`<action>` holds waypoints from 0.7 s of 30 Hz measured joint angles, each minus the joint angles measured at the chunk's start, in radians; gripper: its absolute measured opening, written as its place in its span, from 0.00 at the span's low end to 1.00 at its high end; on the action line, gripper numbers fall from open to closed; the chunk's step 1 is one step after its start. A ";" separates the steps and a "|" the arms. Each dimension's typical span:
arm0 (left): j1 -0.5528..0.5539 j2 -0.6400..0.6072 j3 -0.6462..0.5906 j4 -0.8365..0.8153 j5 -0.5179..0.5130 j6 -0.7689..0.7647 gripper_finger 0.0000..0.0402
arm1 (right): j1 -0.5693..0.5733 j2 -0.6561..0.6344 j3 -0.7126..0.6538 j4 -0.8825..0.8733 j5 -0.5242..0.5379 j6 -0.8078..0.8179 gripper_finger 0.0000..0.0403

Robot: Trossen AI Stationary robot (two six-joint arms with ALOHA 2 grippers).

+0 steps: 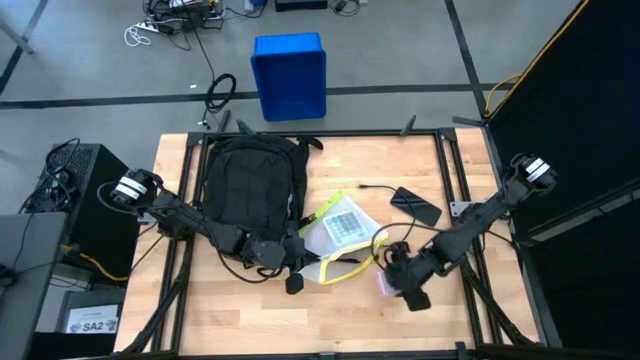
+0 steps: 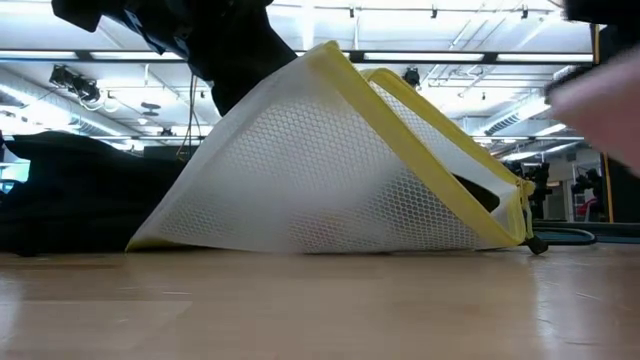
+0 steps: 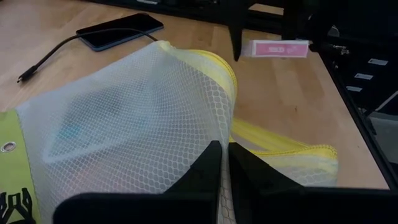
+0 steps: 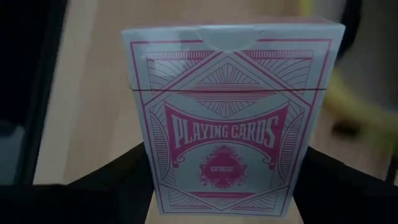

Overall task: Unpack backpack
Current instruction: Put the game card into the white zip bag

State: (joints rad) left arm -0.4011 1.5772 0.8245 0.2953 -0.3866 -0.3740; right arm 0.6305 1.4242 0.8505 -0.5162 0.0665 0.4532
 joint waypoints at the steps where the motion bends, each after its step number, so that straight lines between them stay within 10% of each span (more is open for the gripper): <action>1: 0.000 0.000 0.000 0.005 0.000 0.001 0.00 | -0.022 0.000 0.000 0.031 -0.002 -0.022 0.68; 21: 0.000 0.000 0.000 0.089 0.026 0.024 0.00 | -0.304 0.003 0.001 0.428 -0.097 -0.448 0.68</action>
State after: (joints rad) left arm -0.4011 1.5772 0.8242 0.3838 -0.3611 -0.3501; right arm 0.3267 1.4272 0.8513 -0.0884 -0.0303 0.0053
